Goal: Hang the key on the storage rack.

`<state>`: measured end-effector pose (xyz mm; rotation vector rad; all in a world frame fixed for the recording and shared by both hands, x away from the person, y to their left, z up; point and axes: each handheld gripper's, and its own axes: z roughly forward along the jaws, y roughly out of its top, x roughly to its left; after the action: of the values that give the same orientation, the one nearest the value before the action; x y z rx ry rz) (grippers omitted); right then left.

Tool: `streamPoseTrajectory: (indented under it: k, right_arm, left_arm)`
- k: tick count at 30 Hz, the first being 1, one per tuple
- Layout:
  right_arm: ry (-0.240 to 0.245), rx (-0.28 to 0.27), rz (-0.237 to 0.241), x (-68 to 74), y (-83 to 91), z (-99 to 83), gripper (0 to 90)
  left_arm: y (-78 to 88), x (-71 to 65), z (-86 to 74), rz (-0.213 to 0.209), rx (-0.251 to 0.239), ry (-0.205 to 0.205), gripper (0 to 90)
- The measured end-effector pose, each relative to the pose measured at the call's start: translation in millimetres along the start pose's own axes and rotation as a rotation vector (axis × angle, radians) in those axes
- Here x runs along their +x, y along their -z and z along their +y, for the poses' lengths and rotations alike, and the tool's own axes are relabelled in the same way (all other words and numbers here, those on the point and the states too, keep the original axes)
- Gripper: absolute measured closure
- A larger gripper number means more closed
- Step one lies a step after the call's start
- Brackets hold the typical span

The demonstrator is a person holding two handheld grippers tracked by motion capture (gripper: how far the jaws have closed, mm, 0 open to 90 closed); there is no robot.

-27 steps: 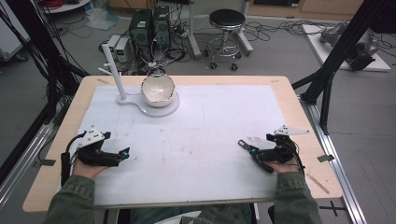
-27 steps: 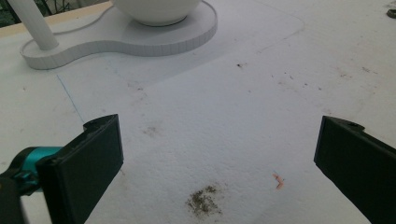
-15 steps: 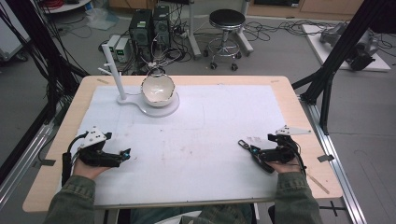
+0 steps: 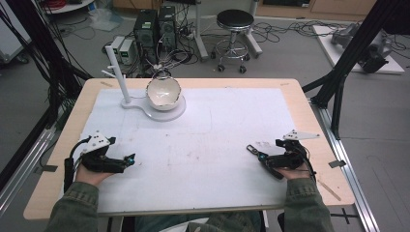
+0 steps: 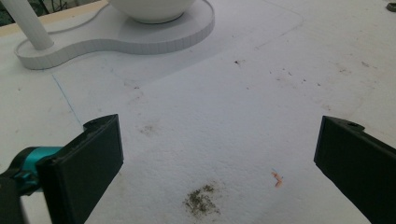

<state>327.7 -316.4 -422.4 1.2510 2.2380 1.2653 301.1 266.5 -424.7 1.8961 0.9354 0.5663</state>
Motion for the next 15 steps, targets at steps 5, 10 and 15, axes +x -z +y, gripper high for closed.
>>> streamPoseTrajectory:
  k: [5, 10, 15]
  right_arm:
    - [0.010, 0.027, 0.005, 1.6, -2.7, 0.0, 0.7]
    - [0.029, 0.050, 0.004, 3.2, -6.4, 0.0, 0.7]
    - [0.039, 0.096, 0.009, 3.9, -11.2, 2.5, 0.7]
  left_arm:
    - [-1.8, -1.8, -0.1, -0.007, 0.009, -0.008, 1.7]
    - [-1.6, -1.5, -0.1, -0.007, 0.008, -0.006, 1.8]
    - [-1.9, -1.3, -0.2, -0.008, 0.012, -0.009, 1.8]
